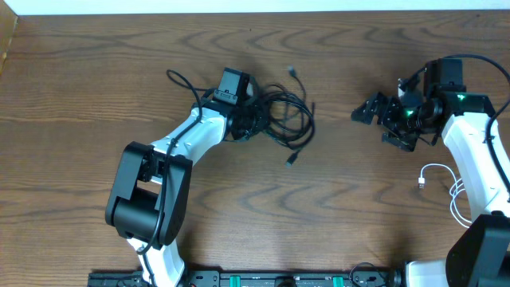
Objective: Untangle cables
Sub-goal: 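Move the right gripper left toward the black bundle, then grasp a black cable in the bundle with the right gripper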
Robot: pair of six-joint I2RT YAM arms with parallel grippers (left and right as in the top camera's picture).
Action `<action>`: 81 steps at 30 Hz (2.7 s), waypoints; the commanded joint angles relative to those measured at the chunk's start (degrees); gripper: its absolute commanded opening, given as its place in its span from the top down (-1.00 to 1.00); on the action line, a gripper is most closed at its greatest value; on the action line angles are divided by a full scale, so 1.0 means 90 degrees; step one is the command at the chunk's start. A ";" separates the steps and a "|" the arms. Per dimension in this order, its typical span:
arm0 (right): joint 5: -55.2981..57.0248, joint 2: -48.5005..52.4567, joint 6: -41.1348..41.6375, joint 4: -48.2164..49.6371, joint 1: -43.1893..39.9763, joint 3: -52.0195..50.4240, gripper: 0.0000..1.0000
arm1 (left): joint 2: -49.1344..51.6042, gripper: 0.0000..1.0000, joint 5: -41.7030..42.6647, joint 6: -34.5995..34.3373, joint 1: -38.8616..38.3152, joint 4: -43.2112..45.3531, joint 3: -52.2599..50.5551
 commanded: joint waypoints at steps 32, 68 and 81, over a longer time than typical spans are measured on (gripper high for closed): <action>0.1253 -0.0068 0.0702 0.1008 0.1673 0.0000 -0.52 | -0.1477 0.84 0.2251 0.2222 -0.0002 0.0027 -0.0024; 0.0763 0.1591 0.4818 0.2890 0.2715 0.0000 0.34 | -0.1477 0.84 0.2494 0.1642 -0.0005 0.0029 -0.0024; 0.0180 0.1600 0.5649 0.3087 0.2735 0.0000 0.36 | -0.1477 0.85 0.2647 0.1428 -0.0250 0.0032 -0.0024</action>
